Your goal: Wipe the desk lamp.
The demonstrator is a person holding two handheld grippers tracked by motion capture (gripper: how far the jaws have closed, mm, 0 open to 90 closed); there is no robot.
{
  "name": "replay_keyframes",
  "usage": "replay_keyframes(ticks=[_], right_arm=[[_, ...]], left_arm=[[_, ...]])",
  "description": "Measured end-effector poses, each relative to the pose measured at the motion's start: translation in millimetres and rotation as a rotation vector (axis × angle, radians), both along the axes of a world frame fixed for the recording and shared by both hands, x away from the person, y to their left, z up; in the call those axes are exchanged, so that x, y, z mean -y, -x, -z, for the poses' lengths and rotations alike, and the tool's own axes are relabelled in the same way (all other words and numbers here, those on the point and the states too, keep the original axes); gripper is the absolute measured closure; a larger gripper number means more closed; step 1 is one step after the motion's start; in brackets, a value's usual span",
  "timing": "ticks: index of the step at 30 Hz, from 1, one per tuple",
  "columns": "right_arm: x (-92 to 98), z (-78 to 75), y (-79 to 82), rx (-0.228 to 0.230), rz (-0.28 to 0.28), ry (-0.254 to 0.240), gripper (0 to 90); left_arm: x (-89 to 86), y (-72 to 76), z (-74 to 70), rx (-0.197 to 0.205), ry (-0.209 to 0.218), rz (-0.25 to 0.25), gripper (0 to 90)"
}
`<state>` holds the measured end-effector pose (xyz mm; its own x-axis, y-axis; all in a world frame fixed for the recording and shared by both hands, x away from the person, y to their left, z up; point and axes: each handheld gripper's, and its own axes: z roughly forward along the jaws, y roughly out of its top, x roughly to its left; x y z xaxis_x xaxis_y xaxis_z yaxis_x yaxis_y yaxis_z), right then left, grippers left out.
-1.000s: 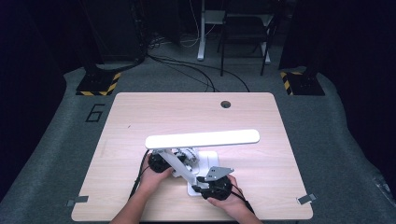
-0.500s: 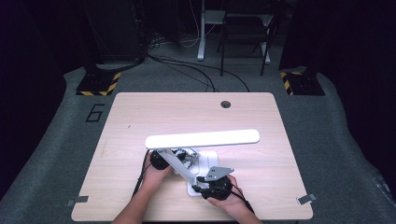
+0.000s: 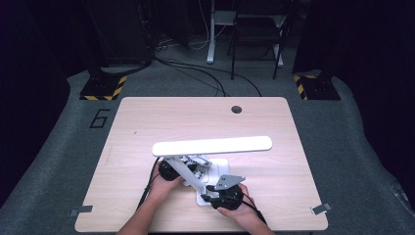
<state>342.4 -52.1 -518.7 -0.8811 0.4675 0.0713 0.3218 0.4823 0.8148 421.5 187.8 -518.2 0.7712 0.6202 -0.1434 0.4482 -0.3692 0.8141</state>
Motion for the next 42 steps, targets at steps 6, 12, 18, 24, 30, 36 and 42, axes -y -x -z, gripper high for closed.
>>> replay_keyframes(ticks=[6,12,18,24,30,36,42], right_arm=[[-0.1,0.0,0.1,0.000,0.000,0.001,58.9],[-0.1,-0.1,0.0,-0.001,-0.001,0.001,58.9],[-0.1,0.0,0.1,-0.001,0.000,0.000,58.9],[0.0,0.0,0.0,-0.001,-0.001,0.000,58.9],[-0.1,0.0,0.0,-0.001,-0.001,0.000,58.9],[-0.1,0.0,0.0,-0.001,0.000,0.001,58.9],[-0.1,0.0,0.0,0.000,0.000,0.000,58.9]], left_arm=[[-2.0,9.9,1.6,-0.010,0.012,0.034,74.4],[-2.6,18.2,0.8,-0.002,-0.011,0.076,74.5],[-1.3,28.2,0.1,-0.007,-0.011,0.109,74.6],[-2.2,35.4,0.2,-0.019,-0.004,0.141,74.5],[-2.8,42.0,0.7,-0.021,0.001,0.162,74.5],[-2.1,38.1,0.5,-0.012,-0.009,0.136,74.3],[-2.9,27.6,1.8,-0.003,-0.002,0.092,74.2]])
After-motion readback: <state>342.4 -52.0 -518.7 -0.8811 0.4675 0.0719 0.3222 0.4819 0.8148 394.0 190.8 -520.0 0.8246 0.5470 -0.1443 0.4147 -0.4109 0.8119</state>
